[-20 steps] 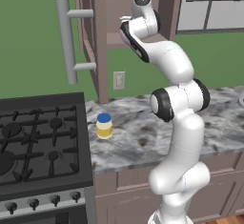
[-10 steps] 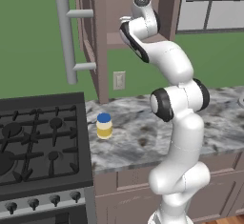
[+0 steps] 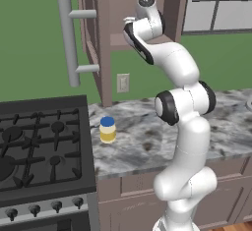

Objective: Collect the paprika, mayonnaise, and shaker from the cabinet and place them next to the stove.

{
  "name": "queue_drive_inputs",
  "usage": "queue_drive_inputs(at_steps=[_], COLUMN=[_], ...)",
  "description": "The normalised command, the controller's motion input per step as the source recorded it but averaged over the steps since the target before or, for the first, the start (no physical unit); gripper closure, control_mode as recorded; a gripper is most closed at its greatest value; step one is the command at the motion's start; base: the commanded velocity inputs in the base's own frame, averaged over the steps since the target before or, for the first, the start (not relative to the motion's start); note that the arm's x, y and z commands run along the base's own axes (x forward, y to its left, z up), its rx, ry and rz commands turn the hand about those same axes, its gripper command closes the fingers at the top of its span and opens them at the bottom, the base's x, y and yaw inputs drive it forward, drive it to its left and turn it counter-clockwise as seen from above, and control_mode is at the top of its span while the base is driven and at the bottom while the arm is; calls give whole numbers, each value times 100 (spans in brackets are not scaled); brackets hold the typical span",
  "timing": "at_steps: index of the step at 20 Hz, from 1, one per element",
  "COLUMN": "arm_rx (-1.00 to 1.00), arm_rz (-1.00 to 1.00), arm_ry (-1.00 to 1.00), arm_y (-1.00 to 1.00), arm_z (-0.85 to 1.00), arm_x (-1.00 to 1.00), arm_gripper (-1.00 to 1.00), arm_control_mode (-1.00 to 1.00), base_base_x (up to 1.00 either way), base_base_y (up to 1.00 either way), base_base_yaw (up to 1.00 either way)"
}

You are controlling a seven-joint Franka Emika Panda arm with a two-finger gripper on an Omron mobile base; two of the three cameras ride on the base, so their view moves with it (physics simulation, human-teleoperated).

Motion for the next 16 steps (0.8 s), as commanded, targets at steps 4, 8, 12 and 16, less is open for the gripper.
queue_drive_inputs(at_steps=[4,8,12,16], arm_rx=[0,0,0,0], arm_rz=[0,0,0,0], arm_ry=[0,0,4,2], arm_y=[0,0,0,0], arm_z=[0,0,-1,-6], arm_x=[5,8,1,0], arm_gripper=[100,100,100,100], arm_control_mode=[-100,-100,-100,-100], base_base_x=[0,0,0,0], base_base_y=[0,0,0,0], base_base_yaw=[0,0,0,0])
